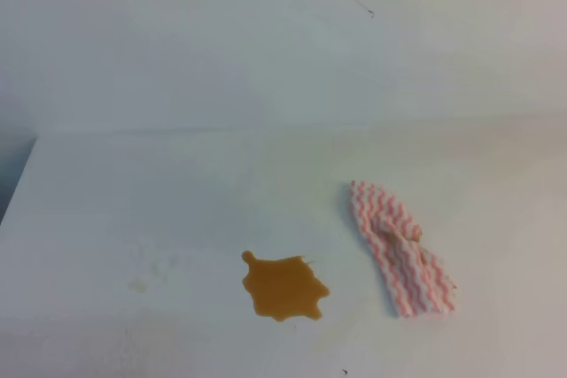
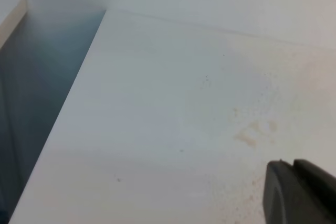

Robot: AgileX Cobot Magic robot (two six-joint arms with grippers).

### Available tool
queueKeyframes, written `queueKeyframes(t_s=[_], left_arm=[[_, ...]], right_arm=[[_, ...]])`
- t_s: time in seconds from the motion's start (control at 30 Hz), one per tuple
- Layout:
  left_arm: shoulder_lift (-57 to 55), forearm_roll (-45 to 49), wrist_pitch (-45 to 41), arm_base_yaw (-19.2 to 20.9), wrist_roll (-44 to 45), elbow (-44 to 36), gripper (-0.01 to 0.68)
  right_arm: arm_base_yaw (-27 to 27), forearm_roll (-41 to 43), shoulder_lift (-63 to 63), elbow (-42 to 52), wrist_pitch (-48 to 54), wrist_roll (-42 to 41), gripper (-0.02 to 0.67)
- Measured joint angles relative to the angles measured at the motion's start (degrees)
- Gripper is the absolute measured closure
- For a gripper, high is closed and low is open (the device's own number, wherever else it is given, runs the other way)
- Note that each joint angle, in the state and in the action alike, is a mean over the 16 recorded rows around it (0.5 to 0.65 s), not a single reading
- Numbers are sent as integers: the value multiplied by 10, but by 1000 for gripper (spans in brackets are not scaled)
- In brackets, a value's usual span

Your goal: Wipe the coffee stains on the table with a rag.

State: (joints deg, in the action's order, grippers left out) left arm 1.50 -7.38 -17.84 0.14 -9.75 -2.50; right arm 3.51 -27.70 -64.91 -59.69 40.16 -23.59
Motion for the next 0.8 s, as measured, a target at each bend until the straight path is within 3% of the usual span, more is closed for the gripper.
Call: queueKeyframes(t_s=[0.13, 0.37, 0.6, 0.8], left_arm=[[0, 0, 0, 0, 0, 0, 672], [0, 0, 0, 0, 0, 0, 672], [0, 0, 0, 0, 0, 0, 672], [0, 0, 0, 0, 0, 0, 672]], right_arm=[[-8, -8, -47, 0, 29, -44, 611], [-59, 15, -126, -1, 46, -123, 486], [-157, 118, -207, -19, 39, -185, 365], [-242, 214, -285, -57, 16, -199, 334]])
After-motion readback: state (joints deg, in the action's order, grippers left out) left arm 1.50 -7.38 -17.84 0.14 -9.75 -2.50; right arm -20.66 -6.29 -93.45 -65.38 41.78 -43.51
